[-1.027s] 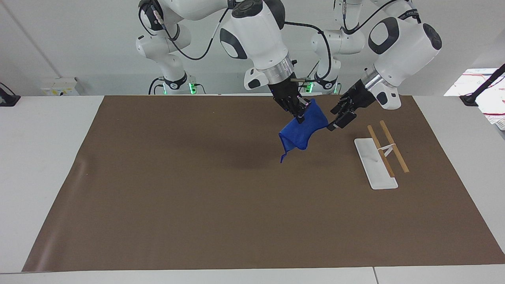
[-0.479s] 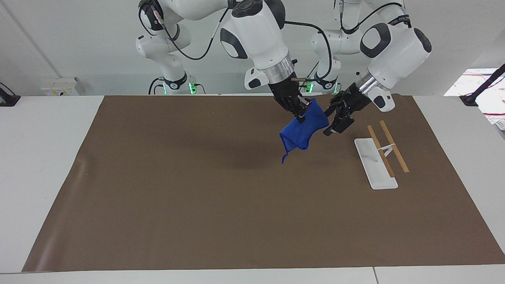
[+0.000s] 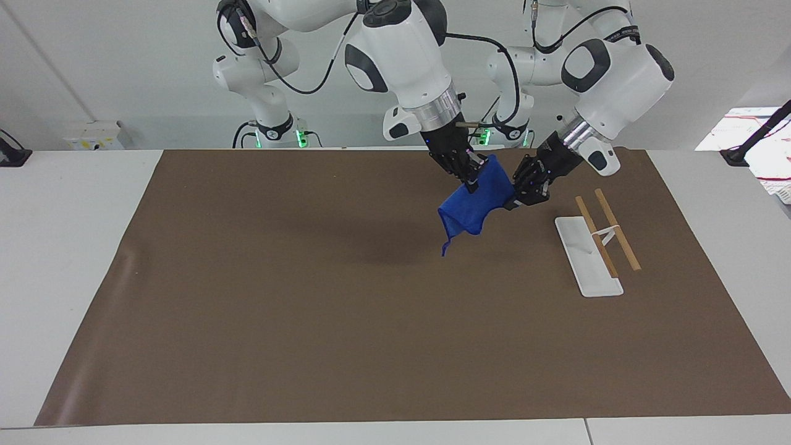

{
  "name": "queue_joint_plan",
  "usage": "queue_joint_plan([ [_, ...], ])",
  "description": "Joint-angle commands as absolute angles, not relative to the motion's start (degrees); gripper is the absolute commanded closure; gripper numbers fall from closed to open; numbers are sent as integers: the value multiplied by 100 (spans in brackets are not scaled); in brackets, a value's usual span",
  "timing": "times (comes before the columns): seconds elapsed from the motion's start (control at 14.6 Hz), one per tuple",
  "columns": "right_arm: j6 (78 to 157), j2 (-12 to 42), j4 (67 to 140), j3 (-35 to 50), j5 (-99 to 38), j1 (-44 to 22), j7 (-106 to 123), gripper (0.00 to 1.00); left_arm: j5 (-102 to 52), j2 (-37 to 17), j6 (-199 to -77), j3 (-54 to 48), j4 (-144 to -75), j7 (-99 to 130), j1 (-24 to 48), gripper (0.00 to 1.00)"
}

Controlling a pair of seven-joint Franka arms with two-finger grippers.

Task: Right arm passes towel to left arm to hang
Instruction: 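Grasp the towel with the left gripper while the right gripper holds it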

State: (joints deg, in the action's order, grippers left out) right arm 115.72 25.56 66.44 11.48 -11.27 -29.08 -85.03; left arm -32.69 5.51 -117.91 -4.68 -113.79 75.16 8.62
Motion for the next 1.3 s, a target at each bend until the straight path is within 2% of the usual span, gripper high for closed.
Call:
queue_joint_plan([
  [0.0, 11610, 2575, 6609, 1239, -1239, -2830, -8587, 100, -3331, 571, -11892, -439, -11400, 7532, 861, 100],
  [0.34, 11619, 2575, 6601, 1239, -1239, -2830, -8587, 100, -3296, 554, -11900, -431, -11320, 7418, 861, 100],
  [0.41, 11593, 2575, 6601, 1231, -1222, -2830, -8587, 62, -3296, 554, -11900, -431, -11320, 7418, 861, 100],
  [0.48, 11532, 2575, 6601, 1230, -1161, -2830, -8578, 1, -3296, 554, -11900, -431, -11320, 7418, 861, 100],
  [0.89, 11103, 2566, 6601, 1195, -415, -2690, -7694, 0, -3296, 545, -11962, -439, -11320, 7400, 870, 100],
  [1.1, 10583, 2453, 6609, 1169, -229, -2278, -6280, 0, -3278, 475, -11953, -431, -11198, 7182, 870, 100],
  [1.23, 10154, 2391, 6662, 1169, 25, -1970, -5235, 0, -2746, 466, -11953, -431, -11013, 6621, 888, 100],
])
